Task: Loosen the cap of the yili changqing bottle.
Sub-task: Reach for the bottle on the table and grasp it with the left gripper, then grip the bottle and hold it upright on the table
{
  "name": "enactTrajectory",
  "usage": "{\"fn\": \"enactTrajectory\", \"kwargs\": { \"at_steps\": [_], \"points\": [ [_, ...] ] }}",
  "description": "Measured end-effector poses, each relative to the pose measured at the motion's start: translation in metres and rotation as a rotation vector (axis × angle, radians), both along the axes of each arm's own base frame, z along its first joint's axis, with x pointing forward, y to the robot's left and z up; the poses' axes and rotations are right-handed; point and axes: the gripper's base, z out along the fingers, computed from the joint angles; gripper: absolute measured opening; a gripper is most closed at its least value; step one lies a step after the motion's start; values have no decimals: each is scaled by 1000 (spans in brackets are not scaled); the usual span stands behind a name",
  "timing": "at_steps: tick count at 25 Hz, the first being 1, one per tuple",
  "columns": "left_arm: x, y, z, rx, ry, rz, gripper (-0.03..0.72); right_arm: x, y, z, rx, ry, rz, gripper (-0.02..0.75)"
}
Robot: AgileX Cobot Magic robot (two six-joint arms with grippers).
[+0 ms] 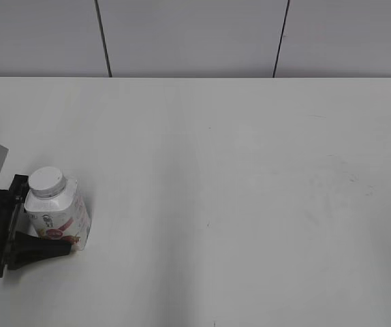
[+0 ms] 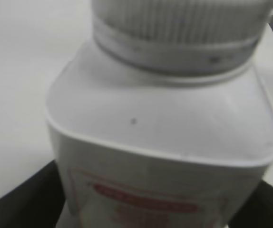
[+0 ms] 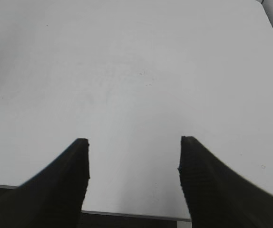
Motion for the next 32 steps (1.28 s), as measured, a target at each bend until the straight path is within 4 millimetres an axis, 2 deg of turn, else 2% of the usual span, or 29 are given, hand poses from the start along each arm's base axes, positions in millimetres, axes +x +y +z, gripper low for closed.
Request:
{"fn": "enactTrajectory", "kwargs": {
  "at_steps": [8, 15, 21, 32],
  "points": [
    [2, 0, -1, 1, -2, -7, 419, 0, 0, 0, 0, 0, 0, 480],
    [2, -5, -1, 1, -3, -22, 416, 0, 0, 0, 0, 0, 0, 480],
    [6, -41, 5, 17, -35, -92, 415, 0, 0, 0, 0, 0, 0, 480],
    [33, -111, 25, -27, -170, -133, 414, 0, 0, 0, 0, 0, 0, 480]
  ]
}}
